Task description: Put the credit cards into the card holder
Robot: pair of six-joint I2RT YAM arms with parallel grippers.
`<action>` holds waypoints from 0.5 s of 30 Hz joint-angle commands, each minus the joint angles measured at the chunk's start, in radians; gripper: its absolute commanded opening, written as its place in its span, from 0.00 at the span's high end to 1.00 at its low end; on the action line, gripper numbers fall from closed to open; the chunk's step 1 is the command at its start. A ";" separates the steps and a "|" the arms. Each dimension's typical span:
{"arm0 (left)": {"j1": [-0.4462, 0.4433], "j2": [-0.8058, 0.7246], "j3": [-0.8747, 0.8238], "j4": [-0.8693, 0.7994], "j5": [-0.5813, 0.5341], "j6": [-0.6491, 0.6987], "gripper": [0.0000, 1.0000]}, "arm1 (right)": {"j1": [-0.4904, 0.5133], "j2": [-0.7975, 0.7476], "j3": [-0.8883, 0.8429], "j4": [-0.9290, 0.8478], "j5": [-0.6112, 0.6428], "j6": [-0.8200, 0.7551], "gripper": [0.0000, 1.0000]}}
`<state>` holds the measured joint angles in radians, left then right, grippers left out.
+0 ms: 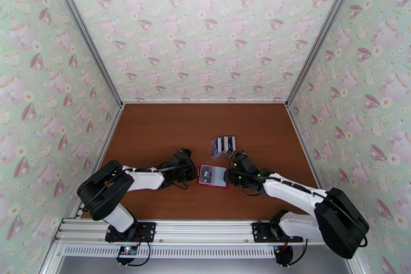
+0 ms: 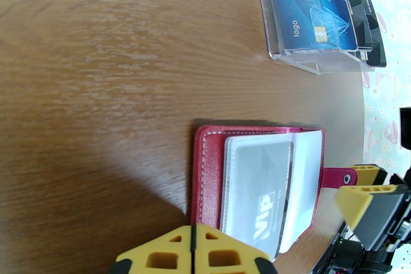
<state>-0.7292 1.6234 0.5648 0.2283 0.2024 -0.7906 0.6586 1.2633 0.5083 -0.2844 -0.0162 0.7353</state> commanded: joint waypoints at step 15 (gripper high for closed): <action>-0.041 0.063 -0.089 -0.112 0.076 -0.048 0.95 | -0.002 0.151 -0.047 0.226 -0.067 0.013 0.53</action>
<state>-0.7330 1.6234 0.5316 0.2943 0.1959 -0.8135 0.6537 1.3605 0.4980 -0.1074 -0.0486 0.7391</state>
